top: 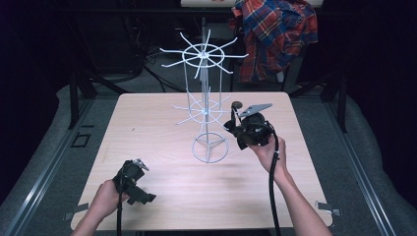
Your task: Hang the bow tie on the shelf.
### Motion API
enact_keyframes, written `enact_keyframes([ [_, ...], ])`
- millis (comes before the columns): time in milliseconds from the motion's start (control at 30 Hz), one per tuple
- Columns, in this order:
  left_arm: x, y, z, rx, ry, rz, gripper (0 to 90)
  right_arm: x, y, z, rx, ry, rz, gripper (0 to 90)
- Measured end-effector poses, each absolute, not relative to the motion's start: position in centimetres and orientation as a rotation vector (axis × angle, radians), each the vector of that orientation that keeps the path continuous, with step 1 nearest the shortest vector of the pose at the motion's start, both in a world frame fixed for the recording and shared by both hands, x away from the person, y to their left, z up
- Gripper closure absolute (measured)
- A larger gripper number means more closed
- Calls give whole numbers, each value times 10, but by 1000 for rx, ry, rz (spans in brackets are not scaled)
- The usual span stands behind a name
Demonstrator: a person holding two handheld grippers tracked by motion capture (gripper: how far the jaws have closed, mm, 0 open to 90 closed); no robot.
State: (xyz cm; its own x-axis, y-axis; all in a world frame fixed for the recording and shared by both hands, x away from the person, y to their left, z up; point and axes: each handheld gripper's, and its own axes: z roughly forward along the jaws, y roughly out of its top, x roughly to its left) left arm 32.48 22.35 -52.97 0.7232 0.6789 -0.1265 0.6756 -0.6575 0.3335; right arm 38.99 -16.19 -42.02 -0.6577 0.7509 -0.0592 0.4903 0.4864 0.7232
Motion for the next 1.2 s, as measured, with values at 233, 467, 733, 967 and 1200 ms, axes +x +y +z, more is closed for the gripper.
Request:
enact_keyframes([
  [233, 325, 223, -530, 2573, 1048, 14, 0, 386, -158, -416, 987, 2372, 990, 771],
  [467, 324, 223, -530, 2570, 1052, 11, 0, 384, -153, -416, 958, 2379, 978, 771],
  [733, 324, 223, -530, 2570, 1052, 11, 0, 383, -150, -417, 920, 2394, 974, 770],
  [967, 324, 223, -530, 2570, 1052, 11, 0, 384, -146, -422, 899, 2422, 950, 769],
  [1200, 324, 223, -529, 2572, 1048, 12, 0, 387, -144, -431, 897, 2441, 940, 764],
])
